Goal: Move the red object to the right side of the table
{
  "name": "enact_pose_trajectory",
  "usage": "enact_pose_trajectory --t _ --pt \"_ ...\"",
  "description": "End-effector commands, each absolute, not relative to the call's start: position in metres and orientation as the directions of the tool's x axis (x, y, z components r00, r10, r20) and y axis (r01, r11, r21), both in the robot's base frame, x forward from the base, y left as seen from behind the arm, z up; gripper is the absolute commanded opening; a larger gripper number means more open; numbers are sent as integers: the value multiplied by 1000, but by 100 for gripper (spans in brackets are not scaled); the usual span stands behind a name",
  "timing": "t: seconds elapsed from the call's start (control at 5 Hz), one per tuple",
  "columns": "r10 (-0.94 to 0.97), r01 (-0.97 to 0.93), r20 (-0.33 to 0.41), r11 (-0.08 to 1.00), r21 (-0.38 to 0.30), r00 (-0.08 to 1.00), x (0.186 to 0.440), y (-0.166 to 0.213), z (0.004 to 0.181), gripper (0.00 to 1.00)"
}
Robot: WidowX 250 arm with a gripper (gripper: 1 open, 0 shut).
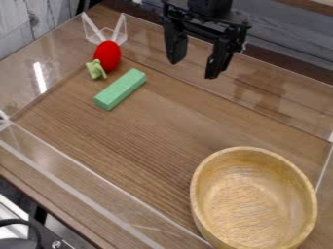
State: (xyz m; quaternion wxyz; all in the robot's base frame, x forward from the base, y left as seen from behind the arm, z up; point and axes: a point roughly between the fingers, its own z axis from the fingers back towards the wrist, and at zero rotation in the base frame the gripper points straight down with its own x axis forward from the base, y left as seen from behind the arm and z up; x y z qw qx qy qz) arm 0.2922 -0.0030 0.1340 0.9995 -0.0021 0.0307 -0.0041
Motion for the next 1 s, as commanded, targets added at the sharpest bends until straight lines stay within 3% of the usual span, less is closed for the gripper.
enact_pose_trajectory --t 0.0,0.8 --pt "-12 12 -77 1000 1 997 292 7 129 100" --pt "-1 2 -16 999 45 1000 304 130 126 100"
